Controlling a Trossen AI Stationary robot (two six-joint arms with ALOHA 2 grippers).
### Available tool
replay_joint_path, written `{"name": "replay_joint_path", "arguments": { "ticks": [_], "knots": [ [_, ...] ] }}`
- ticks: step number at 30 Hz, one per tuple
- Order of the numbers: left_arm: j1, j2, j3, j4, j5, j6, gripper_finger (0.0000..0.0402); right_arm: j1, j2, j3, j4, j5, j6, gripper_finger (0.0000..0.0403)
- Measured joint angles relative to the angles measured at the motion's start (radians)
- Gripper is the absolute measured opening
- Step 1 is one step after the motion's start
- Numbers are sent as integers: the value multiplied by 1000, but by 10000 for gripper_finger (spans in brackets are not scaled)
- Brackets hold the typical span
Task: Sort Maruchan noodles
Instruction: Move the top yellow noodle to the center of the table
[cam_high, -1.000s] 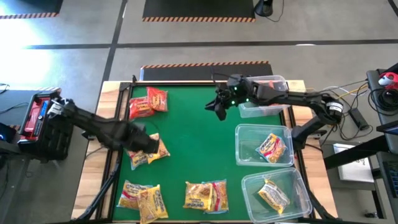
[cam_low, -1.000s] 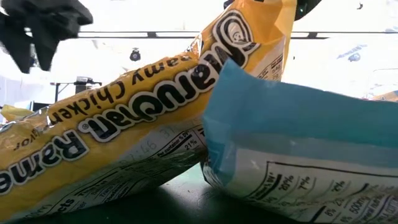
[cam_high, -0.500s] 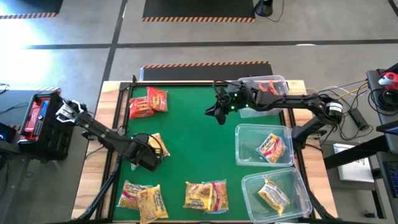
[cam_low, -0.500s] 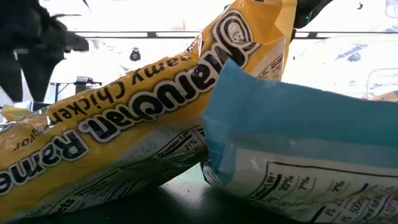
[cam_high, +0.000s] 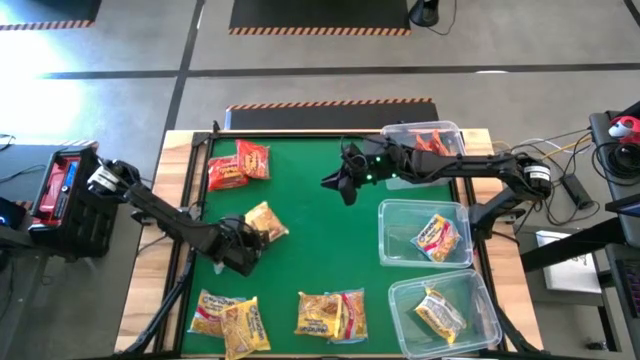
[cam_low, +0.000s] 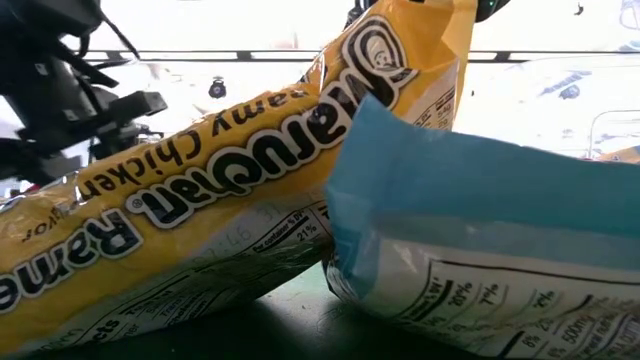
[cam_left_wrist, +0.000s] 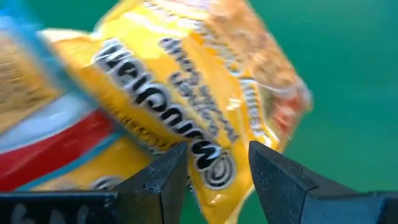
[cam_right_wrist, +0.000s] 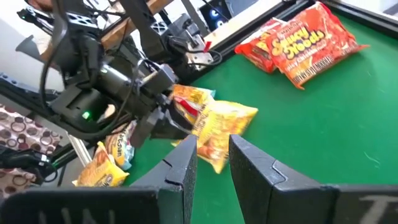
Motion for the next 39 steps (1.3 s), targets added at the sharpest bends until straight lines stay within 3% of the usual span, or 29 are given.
{"name": "replay_joint_path", "arguments": {
  "ticks": [7,12,16,20,23,30,39],
  "knots": [
    [84,5,-45,190,-25,148,152,16,0,0,0,53,25,82],
    [85,-61,-53,169,-157,161,152,16,12,-5,0,72,75,82],
    [91,-132,-55,-14,-176,130,152,16,52,-5,9,79,125,82],
    [95,-179,-58,-231,-193,-41,152,22,111,-3,7,80,160,82],
    [96,-201,-85,-271,-159,-103,152,29,159,5,11,80,167,82],
    [107,-208,-189,-13,-140,-105,152,34,262,53,9,71,166,82],
    [155,-135,-213,102,-131,-103,152,34,312,109,0,67,118,82]
  ]
}}
